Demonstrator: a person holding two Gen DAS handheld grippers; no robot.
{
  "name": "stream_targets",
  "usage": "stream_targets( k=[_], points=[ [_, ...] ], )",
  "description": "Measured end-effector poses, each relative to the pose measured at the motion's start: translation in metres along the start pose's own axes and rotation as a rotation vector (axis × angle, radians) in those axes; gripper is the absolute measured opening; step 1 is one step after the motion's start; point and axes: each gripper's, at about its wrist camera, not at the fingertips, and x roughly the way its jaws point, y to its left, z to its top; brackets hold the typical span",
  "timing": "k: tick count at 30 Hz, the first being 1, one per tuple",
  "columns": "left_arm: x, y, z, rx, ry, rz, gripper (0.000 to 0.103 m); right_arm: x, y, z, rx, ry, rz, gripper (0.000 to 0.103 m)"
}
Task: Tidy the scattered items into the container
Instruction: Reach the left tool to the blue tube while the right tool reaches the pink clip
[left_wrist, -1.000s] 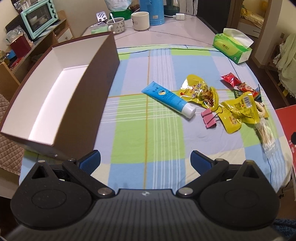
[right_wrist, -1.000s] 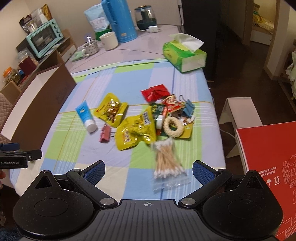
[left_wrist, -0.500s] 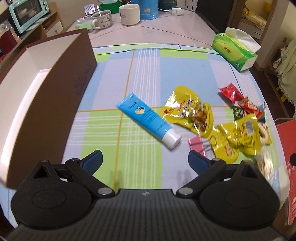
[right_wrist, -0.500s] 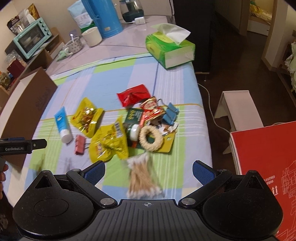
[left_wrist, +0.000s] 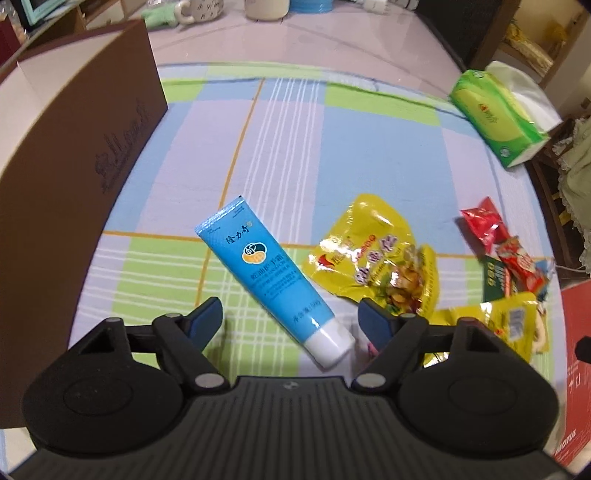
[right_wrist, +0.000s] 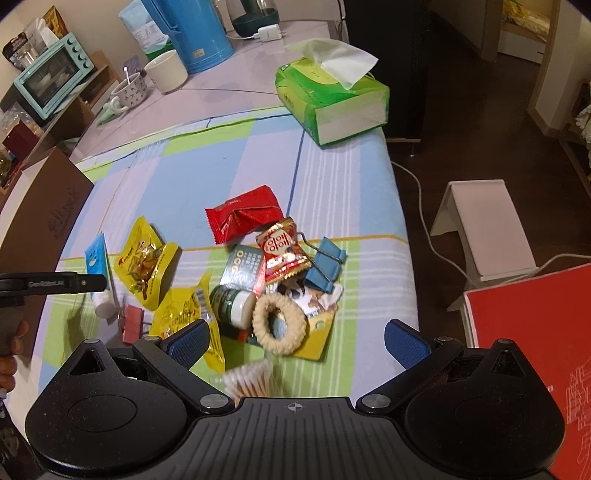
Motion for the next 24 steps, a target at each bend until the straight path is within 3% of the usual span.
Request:
stream_targets(
  k=[2,6,12,17,24],
  points=[
    [0.007,0.002,0.002,-0.01,0.016,0.005,0.069,0.004,0.0,0.005,-0.004,0.003,0.006,0.103],
    [0.018,0.007,0.002,-0.047,0.039,-0.034,0.049,0.01,0.004,0.014,-0.017,0.006,0.021,0.103],
    [0.01,0.011,-0.009,-0.018,0.027,-0.054,0.027,0.018,0.012,0.023,-0.055,0.0,0.047,0.103],
    [0.002,0.016,-0.021,0.031,0.038,-0.029,0.027,0.024,0.014,0.026,-0.061,0.001,0.062,0.103],
    [0.009,0.008,-0.014,0.074,0.017,-0.001,0.027,0.02,0.021,0.027,-0.083,-0.026,0.084,0.103]
  ],
)
